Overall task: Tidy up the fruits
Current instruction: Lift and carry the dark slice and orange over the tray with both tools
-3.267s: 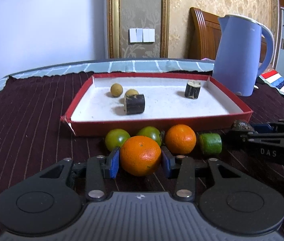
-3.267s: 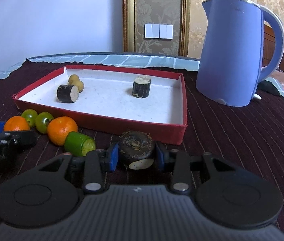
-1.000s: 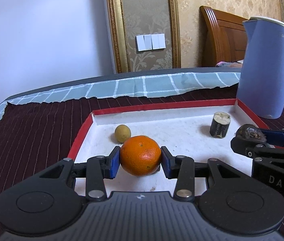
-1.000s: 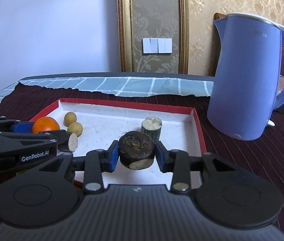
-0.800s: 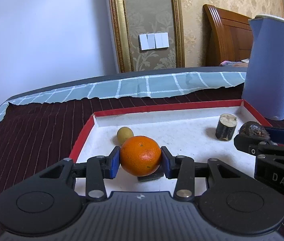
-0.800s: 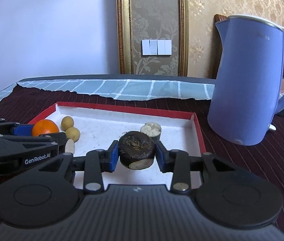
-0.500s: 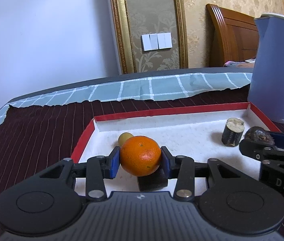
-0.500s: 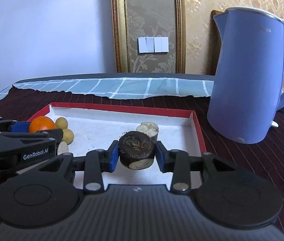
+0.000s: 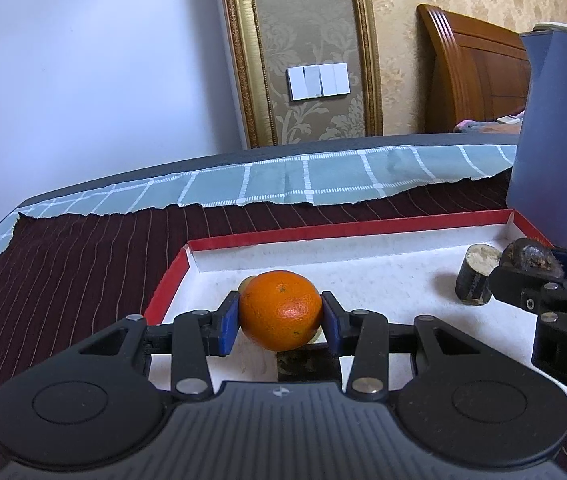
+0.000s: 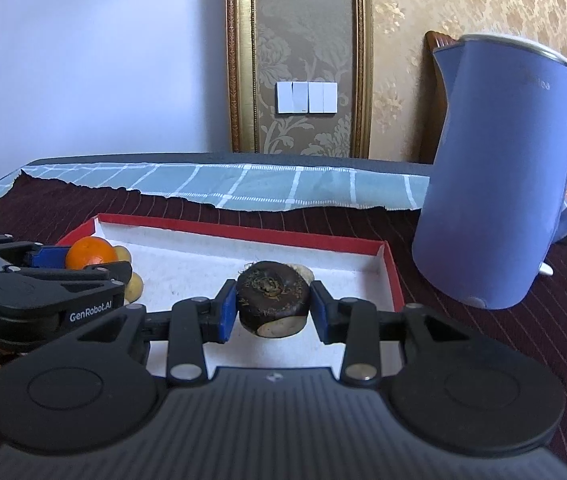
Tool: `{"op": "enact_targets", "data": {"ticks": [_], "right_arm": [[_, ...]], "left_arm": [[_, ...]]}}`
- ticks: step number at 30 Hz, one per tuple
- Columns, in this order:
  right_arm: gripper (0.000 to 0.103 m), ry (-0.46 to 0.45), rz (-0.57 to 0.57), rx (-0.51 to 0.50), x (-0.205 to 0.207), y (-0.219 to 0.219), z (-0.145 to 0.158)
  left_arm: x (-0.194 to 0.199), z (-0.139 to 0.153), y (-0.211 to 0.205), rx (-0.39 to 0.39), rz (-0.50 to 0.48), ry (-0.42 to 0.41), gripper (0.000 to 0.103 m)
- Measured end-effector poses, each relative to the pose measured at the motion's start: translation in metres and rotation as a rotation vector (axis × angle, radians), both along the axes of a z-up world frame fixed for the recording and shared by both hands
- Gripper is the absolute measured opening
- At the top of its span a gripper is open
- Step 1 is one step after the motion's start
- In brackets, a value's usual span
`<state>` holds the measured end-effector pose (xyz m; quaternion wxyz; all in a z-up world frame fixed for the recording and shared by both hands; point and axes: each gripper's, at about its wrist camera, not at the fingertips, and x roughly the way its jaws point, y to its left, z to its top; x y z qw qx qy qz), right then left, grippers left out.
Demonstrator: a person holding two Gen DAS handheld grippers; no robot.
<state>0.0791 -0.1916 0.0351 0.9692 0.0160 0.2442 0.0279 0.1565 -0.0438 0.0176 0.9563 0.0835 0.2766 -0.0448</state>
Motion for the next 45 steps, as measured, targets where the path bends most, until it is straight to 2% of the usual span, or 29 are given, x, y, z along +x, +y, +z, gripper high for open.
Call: {"op": "enact_targets", "data": {"ticks": [12,45], "right_arm": [[0.036,0.001,-0.006,-0.011,0.017,0.002,0.006],[0.036,0.038,-0.047,-0.017,0.046,-0.007,0.001]], "left_arm": [[0.010,0.002,-0.006,0.000,-0.005,-0.006,0.041],[0.033,-0.001,-0.019,0.006,-0.001,0.017,0.041]]}}
